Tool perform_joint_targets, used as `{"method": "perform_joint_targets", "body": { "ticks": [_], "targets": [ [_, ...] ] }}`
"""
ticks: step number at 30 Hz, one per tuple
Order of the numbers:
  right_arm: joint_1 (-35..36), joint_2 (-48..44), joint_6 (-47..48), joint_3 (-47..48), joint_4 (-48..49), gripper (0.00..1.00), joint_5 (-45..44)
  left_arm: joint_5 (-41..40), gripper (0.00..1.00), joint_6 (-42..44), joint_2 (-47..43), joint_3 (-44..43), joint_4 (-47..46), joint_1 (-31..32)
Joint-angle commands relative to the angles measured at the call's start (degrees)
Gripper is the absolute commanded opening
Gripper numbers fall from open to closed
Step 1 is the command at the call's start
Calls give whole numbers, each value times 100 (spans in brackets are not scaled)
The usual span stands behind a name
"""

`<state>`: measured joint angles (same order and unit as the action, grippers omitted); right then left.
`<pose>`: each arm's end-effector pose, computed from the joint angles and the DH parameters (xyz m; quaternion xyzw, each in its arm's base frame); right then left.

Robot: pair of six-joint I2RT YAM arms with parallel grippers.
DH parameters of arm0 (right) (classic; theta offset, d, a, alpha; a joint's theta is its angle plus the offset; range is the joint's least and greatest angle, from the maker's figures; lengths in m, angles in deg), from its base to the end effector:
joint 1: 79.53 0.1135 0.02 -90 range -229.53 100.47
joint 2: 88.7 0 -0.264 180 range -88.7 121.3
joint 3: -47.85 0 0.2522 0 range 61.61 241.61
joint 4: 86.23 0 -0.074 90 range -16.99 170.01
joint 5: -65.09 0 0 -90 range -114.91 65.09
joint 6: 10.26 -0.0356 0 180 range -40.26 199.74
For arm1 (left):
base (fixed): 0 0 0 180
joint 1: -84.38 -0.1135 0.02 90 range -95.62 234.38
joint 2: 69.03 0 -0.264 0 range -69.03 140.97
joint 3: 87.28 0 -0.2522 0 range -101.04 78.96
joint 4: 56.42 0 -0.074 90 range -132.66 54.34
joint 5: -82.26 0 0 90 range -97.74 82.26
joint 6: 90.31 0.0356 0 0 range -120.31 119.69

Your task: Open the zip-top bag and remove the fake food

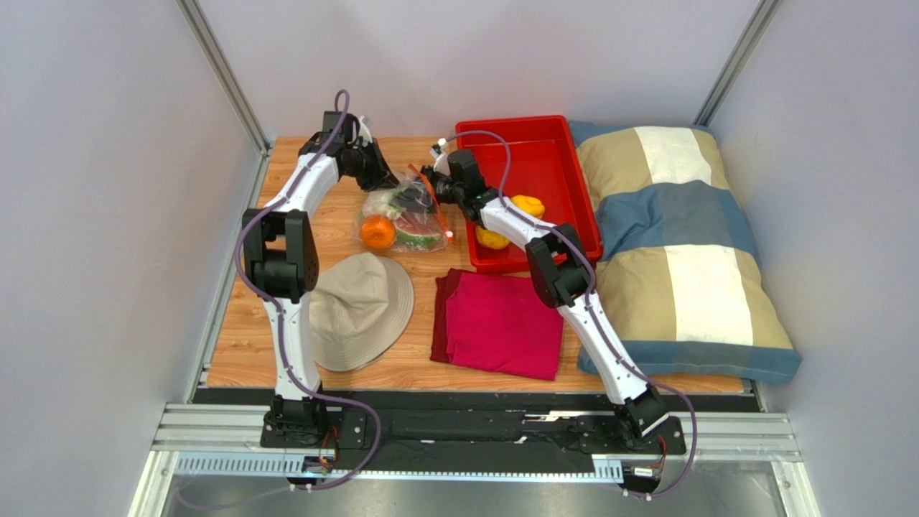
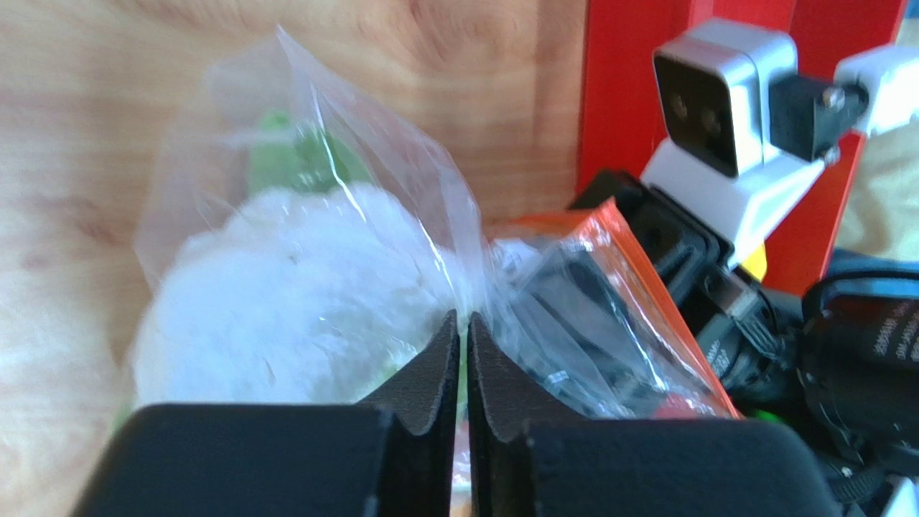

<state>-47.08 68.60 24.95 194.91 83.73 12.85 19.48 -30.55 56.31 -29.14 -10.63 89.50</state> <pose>0.5010 0.3444 0.1351 -0.0310 0.7975 0.5653 0.2083 0.4900 -0.0602 0.2335 -0.1182 0.9072 -0.3129 0.2553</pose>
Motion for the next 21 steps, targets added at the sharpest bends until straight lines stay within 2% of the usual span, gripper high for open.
{"method": "perform_joint_targets", "body": {
  "ticks": [1, 5, 7, 10, 13, 18, 21],
  "targets": [
    [16, -524, 20, -295, 419, 0, -331, 64, 15, 334, -676, -291, 883, 261],
    [16, -866, 196, -339, -81, 0, -251, 38, 27, 711, -1169, -344, 875, 313],
    [16, -1060, 266, -418, -179, 0, -243, 20, 36, 923, -1555, -187, 753, 384],
    [7, -1227, 450, -471, -546, 0, -295, -129, 43, 976, -2030, 253, 472, 550],
    [7, -1245, 487, -488, -724, 0, -366, -278, 64, 932, -2101, 324, 470, 796],
    [7, -1385, 372, -638, -1058, 0, -541, -989, 63, 1300, -2302, 394, 445, 1315],
    [16, -1456, 495, -682, -1224, 0, -620, -1349, 66, 1556, -2383, 553, 452, 1544]
  ]
}}
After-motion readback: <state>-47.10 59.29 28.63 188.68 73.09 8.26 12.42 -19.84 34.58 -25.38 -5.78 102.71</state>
